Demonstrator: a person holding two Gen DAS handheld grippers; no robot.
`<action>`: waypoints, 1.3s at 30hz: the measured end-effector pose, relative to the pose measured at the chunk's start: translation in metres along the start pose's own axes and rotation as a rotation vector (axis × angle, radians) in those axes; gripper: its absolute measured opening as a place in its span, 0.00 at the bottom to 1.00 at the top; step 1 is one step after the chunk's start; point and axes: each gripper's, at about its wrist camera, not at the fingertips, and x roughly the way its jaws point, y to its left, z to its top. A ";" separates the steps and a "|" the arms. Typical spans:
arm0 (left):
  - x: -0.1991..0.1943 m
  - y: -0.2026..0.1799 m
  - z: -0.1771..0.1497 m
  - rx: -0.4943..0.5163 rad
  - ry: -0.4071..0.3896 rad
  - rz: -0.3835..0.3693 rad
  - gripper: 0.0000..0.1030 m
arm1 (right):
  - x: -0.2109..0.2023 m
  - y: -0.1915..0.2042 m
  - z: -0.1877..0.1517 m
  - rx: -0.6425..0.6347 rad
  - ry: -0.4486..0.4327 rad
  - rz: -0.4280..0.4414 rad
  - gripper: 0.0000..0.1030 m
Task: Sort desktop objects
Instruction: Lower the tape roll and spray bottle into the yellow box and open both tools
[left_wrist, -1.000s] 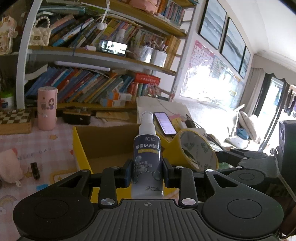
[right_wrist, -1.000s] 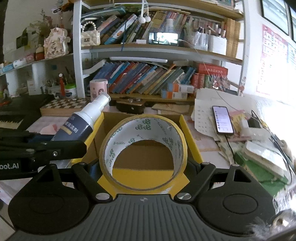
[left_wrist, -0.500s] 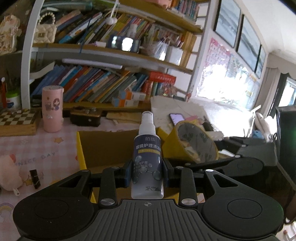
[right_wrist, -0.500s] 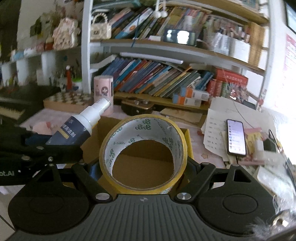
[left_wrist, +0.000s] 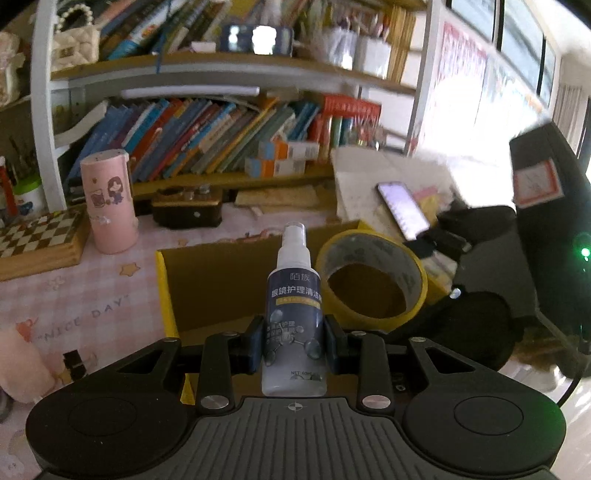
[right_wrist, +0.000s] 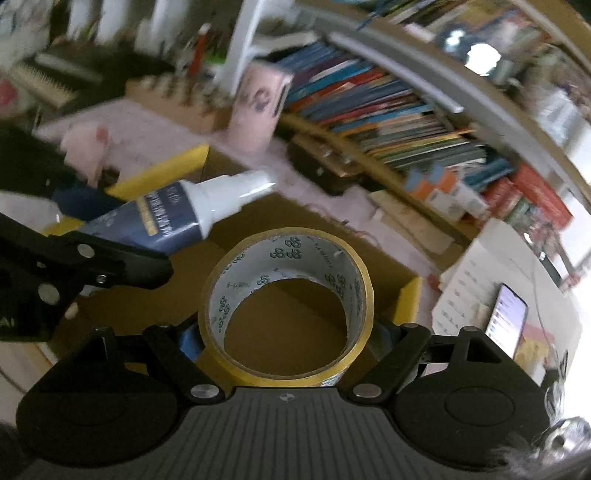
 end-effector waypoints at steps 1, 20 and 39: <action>0.005 -0.001 0.001 0.010 0.015 0.007 0.30 | 0.007 0.000 0.002 -0.030 0.019 0.009 0.81; 0.044 -0.011 -0.008 0.154 0.190 0.073 0.30 | 0.074 0.031 0.011 -0.499 0.186 0.100 0.81; 0.039 -0.017 -0.010 0.174 0.157 0.082 0.42 | 0.088 0.034 0.003 -0.545 0.258 0.139 0.81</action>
